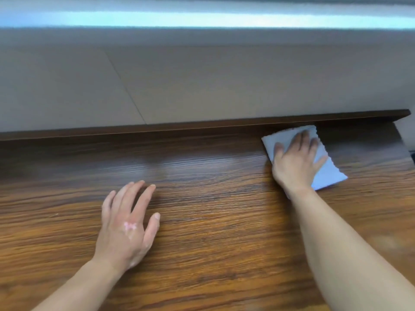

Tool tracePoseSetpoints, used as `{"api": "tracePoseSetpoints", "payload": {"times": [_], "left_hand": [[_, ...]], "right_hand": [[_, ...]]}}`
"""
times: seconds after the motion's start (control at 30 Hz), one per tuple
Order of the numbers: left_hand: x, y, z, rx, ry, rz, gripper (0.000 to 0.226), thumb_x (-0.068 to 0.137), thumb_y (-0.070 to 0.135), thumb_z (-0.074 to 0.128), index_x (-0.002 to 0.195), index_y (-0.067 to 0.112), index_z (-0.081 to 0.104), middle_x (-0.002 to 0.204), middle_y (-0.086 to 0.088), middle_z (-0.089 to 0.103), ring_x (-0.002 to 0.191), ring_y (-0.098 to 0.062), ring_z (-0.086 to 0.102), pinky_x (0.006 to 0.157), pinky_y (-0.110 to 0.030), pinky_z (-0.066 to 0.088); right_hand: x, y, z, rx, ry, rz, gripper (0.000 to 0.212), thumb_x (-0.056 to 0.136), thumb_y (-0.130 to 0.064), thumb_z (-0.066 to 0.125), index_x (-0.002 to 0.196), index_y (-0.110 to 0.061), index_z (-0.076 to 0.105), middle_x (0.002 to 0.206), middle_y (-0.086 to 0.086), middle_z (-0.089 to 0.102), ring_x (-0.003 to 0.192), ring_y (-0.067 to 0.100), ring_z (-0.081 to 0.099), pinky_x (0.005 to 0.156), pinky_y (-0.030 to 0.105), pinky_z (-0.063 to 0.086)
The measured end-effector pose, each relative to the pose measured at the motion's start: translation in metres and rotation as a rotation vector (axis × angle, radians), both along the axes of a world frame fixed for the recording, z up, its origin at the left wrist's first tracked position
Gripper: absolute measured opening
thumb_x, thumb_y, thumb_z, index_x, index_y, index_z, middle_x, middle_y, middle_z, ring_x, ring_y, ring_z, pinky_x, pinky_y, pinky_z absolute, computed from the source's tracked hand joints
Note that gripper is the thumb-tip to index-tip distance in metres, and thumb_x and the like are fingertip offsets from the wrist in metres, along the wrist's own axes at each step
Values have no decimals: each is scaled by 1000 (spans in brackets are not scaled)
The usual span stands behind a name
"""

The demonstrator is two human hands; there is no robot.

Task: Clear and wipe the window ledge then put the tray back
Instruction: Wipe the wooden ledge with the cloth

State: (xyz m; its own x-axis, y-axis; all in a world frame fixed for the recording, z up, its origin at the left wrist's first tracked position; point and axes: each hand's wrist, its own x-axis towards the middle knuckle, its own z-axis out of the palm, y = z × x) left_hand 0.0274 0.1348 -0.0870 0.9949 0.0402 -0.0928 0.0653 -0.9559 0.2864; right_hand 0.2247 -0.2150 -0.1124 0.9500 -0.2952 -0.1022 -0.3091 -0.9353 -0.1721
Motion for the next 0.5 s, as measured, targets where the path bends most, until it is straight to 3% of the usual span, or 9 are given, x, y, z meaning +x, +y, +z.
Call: {"api": "tracePoseSetpoints", "payload": {"times": [0.13,0.3,0.5], "left_hand": [[-10,21,3,-24,-10,54,60,93,45,42,142,15,54,147,-11,50,141,-33,41,120,-58,24],[-34,55,5,-39,-20,105,58,94,44,43,143,15,54,148,-10,49,141,-32,41,119,-59,26],[-76,106,2,-79,-44,224,56,94,42,45,142,15,55,148,-8,49,140,-32,43,116,-61,29]], "right_hand": [[-27,80,2,-5,9,166,69,103,-51,33,159,-11,28,169,7,21,157,30,7,120,67,3],[-60,152,6,-52,20,383,68,100,-59,28,158,-24,31,167,7,24,156,31,11,121,64,7],[-82,244,7,-106,45,634,74,98,-57,27,159,-16,31,165,11,29,154,33,17,122,62,10]]}}
